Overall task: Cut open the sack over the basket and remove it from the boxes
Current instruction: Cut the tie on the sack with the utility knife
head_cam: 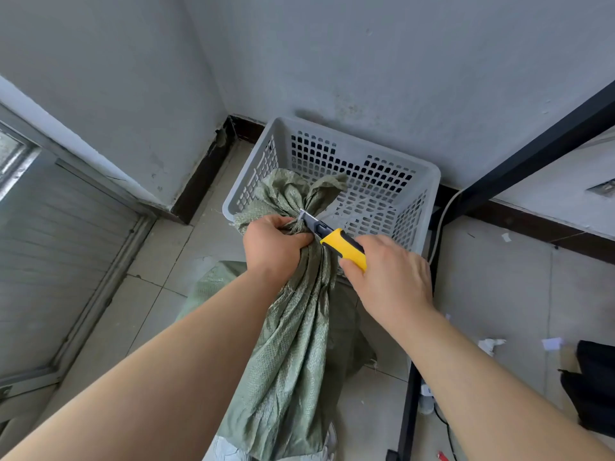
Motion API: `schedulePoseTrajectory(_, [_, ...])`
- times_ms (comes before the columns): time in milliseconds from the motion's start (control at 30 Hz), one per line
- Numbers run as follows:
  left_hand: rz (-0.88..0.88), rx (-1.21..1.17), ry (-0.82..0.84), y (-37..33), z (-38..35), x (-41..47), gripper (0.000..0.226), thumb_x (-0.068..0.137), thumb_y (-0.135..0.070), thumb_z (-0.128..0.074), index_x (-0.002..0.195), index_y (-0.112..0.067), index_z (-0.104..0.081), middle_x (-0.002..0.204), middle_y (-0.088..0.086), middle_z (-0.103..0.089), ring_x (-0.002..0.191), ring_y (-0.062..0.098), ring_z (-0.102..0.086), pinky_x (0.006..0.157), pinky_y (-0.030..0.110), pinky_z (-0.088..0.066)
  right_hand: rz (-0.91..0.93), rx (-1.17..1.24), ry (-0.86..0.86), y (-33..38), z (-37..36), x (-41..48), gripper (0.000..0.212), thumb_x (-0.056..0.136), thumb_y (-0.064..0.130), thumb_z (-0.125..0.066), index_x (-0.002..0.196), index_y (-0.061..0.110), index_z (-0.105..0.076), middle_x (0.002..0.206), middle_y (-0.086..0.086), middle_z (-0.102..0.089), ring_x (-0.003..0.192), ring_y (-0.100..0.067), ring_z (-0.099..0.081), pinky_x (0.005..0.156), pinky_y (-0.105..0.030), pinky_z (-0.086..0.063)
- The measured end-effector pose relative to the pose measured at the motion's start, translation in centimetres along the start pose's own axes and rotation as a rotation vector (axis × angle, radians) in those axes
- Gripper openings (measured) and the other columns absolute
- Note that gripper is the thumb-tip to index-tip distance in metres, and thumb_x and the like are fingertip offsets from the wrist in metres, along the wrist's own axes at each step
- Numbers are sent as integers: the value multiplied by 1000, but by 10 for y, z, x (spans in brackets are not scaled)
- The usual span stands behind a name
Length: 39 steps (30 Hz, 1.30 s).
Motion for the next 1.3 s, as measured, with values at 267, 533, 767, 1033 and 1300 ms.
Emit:
schedulePoseTrajectory(267, [4, 0, 15, -3, -2, -4, 31, 71, -15, -82, 97, -9, -67, 70, -4, -58, 65, 16, -56, 68, 31, -52, -64, 76, -67, 4, 1, -10, 33, 93, 46, -50, 114, 23, -60, 95, 4, -60, 82, -27, -62, 63, -30, -31])
schedulePoseTrajectory(533, [14, 23, 5, 2, 10, 1, 27, 72, -11, -81, 96, -11, -68, 68, -8, -57, 58, 6, -52, 53, 21, -45, -3, 58, -89, 12, -5, -3, 28, 91, 47, -52, 100, 23, -60, 81, 7, -50, 78, -26, -62, 59, -30, -28])
schedulePoseTrajectory(767, [-37, 91, 32, 1, 8, -5, 27, 72, -12, -81, 96, -10, -69, 75, -2, -60, 70, 17, -56, 64, 26, -45, -22, 123, -122, 9, -5, -3, 28, 90, 47, -55, 104, 25, -64, 90, 4, -62, 82, -27, -62, 62, -30, -31])
schedulePoseTrajectory(1033, [114, 103, -6, 16, 34, 5, 30, 72, -9, -81, 100, -9, -70, 91, 4, -66, 80, 20, -61, 73, 27, -48, -118, 206, -202, -3, 8, 2, 31, 86, 48, -57, 87, 18, -65, 71, 1, -60, 65, -24, -57, 54, -30, -36])
schedulePoseTrajectory(1300, [229, -140, 22, 40, 39, -11, 40, 71, -14, -83, 106, -12, -66, 92, 4, -69, 79, 20, -68, 75, 35, -59, -157, 337, -113, -5, 5, 17, 34, 83, 47, -58, 73, 15, -61, 60, -5, -60, 60, -26, -58, 59, -34, -47])
Point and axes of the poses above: each hand's wrist, its own x-axis towards the middle knuckle, its own z-axis out of the back of the hand, y = z × x, the point moved 1 cm from there along x, towards the middle knuckle
